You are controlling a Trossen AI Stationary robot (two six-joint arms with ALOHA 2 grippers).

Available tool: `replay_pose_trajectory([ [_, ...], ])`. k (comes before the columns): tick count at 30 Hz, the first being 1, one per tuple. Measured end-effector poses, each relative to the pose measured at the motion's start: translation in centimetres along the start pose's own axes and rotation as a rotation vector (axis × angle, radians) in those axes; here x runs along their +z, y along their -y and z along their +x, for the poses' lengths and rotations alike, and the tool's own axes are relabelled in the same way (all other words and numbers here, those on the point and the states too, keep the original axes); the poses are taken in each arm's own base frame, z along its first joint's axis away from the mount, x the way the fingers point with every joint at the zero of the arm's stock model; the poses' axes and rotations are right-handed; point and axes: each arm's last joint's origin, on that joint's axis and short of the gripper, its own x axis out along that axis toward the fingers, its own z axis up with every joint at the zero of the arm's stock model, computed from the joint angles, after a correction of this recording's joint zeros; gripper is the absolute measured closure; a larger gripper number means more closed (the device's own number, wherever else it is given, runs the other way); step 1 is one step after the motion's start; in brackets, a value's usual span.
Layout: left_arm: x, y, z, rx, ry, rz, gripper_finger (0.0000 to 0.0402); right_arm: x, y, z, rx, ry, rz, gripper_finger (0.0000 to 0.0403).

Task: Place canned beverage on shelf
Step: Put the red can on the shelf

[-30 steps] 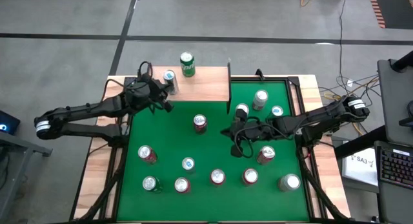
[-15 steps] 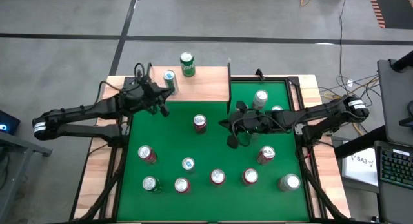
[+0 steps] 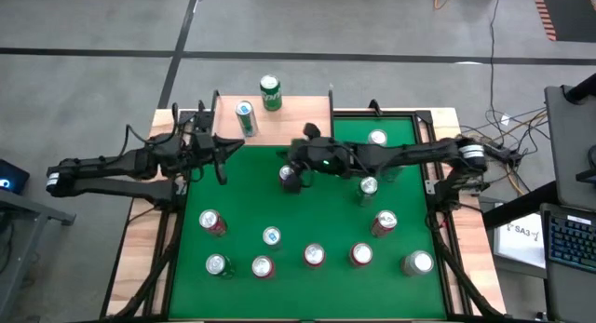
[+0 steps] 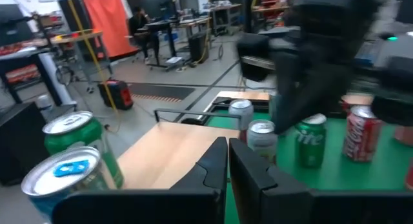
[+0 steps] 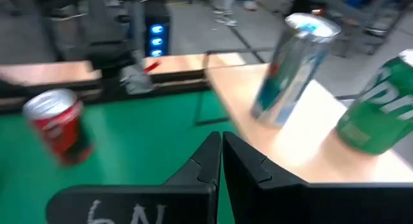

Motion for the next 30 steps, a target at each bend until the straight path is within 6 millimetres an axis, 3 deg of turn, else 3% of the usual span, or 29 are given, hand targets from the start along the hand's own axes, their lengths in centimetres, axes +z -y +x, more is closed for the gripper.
replay_pose_trajectory([
  [8, -2.0, 0.4, -1.6, -0.044, 0.071, 0.019, 0.0402, 2.3, 1.4, 3.6, -0.08, -0.02, 0.012, 0.0394],
  [12, -1.7, -0.1, -2.7, -0.029, 0.187, -0.012, 0.0402, 2.8, 1.9, 4.9, -0.097, -0.007, 0.008, 0.0394],
  [24, -2.1, -0.9, -4.8, -0.014, 0.28, -0.02, 0.0402, 3.1, 3.1, 9.2, -0.14, 0.002, -0.032, 0.0394],
  [30, -2.2, -1.0, -5.1, -0.011, 0.287, -0.008, 0.0402, 2.5, 3.8, 10.4, -0.157, -0.006, -0.037, 0.0394],
])
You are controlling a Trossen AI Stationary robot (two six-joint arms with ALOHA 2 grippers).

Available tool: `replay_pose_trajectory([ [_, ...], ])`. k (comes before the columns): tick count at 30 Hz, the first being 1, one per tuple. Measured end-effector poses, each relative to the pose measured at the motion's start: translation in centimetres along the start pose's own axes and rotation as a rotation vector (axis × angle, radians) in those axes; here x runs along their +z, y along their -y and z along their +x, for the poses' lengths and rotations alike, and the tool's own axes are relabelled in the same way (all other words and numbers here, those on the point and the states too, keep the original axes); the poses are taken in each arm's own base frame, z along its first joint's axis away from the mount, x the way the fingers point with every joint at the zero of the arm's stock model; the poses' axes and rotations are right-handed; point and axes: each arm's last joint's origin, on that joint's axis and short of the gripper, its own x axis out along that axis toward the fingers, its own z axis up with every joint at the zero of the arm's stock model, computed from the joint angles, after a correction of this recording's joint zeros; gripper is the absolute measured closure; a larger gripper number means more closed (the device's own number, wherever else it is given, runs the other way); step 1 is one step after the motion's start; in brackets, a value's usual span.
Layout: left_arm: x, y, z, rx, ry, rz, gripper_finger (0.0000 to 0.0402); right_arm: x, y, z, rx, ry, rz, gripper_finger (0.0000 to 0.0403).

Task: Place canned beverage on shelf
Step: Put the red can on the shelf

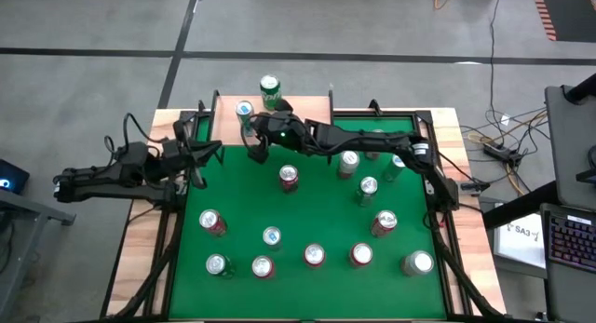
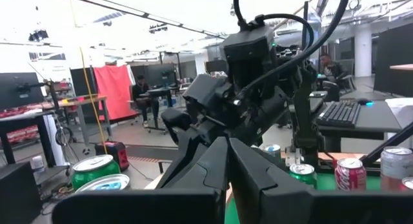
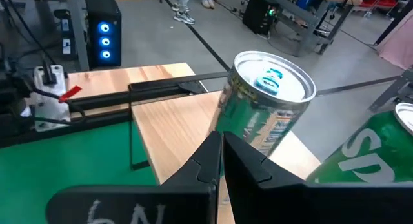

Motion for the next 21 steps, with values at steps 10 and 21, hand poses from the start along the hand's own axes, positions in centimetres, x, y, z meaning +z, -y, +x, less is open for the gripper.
replay_pose_trajectory([
  [10, 0.0, 0.0, 0.1, -0.001, -0.004, 0.031, 0.0402, -1.0, 1.1, 1.3, -0.017, -0.026, -0.002, 0.0394],
  [21, -0.1, 0.1, 0.1, -0.001, -0.006, 0.04, 0.0402, -1.2, 2.1, 1.7, 0.001, -0.006, 0.007, 0.0394],
])
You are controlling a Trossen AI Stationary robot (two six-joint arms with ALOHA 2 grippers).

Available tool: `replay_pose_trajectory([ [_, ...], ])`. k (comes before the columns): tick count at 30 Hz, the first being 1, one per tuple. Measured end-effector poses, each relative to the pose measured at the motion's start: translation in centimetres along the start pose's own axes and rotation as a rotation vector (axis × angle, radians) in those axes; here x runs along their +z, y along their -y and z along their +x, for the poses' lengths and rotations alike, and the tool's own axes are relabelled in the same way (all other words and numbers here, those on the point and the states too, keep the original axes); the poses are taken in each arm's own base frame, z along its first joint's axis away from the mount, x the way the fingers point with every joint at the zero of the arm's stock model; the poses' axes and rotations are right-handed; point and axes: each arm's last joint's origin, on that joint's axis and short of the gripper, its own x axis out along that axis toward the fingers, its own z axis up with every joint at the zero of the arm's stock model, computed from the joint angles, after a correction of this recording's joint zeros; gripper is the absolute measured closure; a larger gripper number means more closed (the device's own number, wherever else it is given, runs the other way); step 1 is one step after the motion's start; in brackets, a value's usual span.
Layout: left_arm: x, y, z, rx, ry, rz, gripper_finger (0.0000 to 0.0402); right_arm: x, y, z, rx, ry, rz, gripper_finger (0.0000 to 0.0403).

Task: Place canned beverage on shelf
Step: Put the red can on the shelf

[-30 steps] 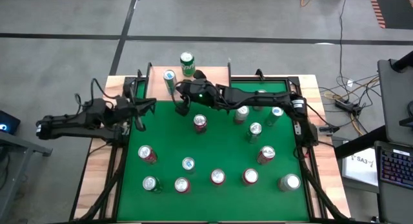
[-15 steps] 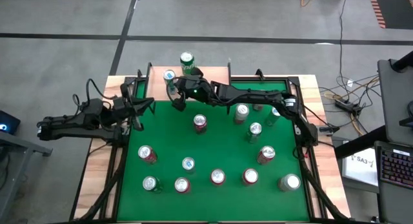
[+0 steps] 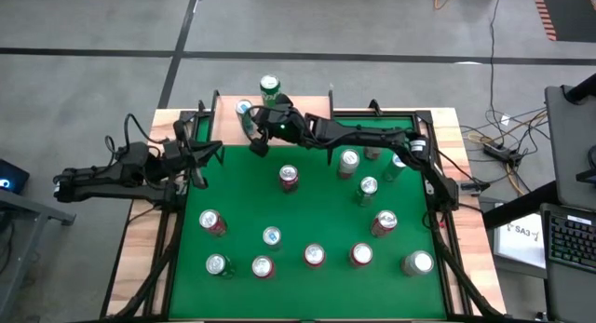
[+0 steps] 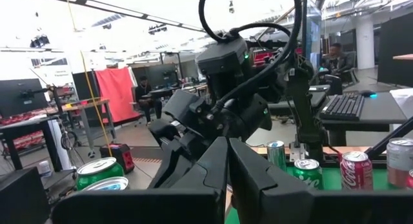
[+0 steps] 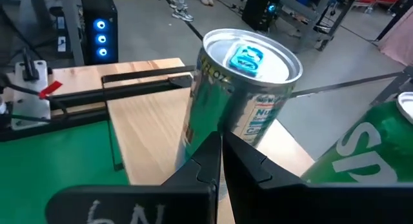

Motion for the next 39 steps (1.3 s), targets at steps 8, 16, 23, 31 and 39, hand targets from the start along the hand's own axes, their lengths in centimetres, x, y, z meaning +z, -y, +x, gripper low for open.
replay_pose_trajectory([
  [8, 0.0, 0.0, 0.1, 0.0, -0.003, 0.009, 0.0402, -0.2, 0.3, 0.1, -0.002, -0.014, 0.006, 0.0394],
  [16, -0.1, 0.0, 0.1, 0.001, -0.007, 0.021, 0.0402, -0.7, -0.2, 0.2, 0.134, -0.023, 0.046, 0.0394],
  [23, -0.1, 0.0, 0.1, 0.002, -0.008, 0.021, 0.0402, -0.3, 0.0, 0.4, 0.126, 0.034, 0.04, 0.0394],
  [31, -0.1, 0.1, 0.1, 0.001, -0.011, 0.03, 0.0402, -0.1, 0.7, 0.6, 0.11, 0.068, 0.038, 0.0394],
  [39, -0.6, 0.4, 0.8, -0.009, -0.052, 0.046, 0.0402, -0.4, 1.1, 0.5, 0.107, 0.022, 0.018, 0.0394],
])
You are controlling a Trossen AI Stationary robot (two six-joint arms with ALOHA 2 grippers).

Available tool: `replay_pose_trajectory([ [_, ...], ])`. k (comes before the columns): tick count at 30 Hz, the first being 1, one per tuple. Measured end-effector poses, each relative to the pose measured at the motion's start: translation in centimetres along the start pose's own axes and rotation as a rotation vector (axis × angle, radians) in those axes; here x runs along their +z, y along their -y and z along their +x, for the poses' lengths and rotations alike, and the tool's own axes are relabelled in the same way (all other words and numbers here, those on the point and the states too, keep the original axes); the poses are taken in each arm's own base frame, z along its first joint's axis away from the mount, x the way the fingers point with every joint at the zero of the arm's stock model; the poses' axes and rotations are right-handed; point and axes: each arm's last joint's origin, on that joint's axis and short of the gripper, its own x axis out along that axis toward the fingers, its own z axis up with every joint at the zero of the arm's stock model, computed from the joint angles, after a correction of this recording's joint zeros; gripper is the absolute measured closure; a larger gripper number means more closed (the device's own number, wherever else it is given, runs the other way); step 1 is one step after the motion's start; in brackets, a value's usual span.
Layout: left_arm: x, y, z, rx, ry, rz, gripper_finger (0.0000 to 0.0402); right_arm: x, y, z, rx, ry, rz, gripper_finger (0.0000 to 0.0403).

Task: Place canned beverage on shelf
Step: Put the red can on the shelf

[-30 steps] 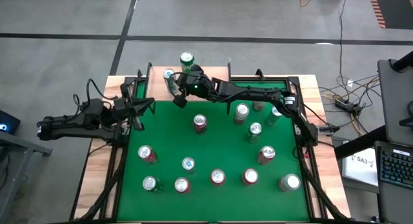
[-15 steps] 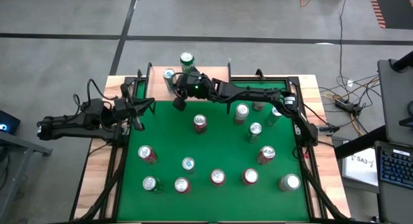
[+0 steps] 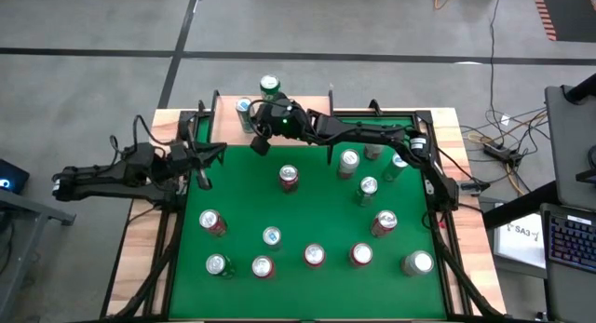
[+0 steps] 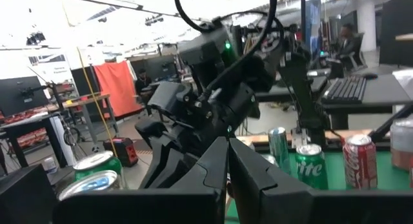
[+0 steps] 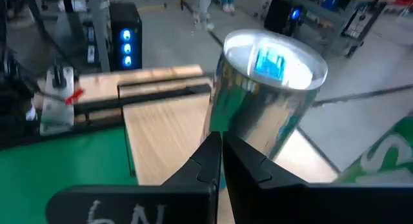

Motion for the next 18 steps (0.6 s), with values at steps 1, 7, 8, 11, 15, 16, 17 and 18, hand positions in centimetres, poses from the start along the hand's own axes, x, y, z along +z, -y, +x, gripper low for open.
replay_pose_trajectory([
  [1, -0.1, 0.1, 0.2, -0.003, -0.011, 0.009, 0.0402, 0.0, -0.2, -0.1, 0.005, -0.016, -0.003, 0.0394],
  [7, -0.8, 0.8, 1.7, -0.023, -0.091, 0.056, 0.0402, 2.0, -1.1, -3.5, 0.036, -0.073, -0.027, 0.0394],
  [8, -0.8, 0.9, 2.0, -0.026, -0.103, 0.06, 0.0402, 2.3, -1.3, -4.2, 0.044, -0.084, -0.032, 0.0394],
  [11, -0.9, 1.1, 2.7, -0.031, -0.138, 0.071, 0.0402, 3.2, -2.0, -6.2, 0.067, -0.121, -0.055, 0.0394],
  [15, -1.2, 1.4, 3.3, -0.041, -0.181, 0.072, 0.0402, 4.1, -2.7, -8.6, 0.089, -0.121, -0.09, 0.0394],
  [16, -1.3, 1.5, 3.4, -0.042, -0.19, 0.065, 0.0402, 4.2, -2.8, -9.1, 0.095, -0.117, -0.097, 0.0394],
  [17, -1.4, 1.5, 3.5, -0.043, -0.194, 0.056, 0.0402, 4.2, -2.8, -9.6, 0.1, -0.116, -0.104, 0.0394],
  [18, -1.4, 1.6, 3.6, -0.043, -0.198, 0.049, 0.0402, 3.9, -2.9, -10.0, 0.105, -0.116, -0.117, 0.0394],
])
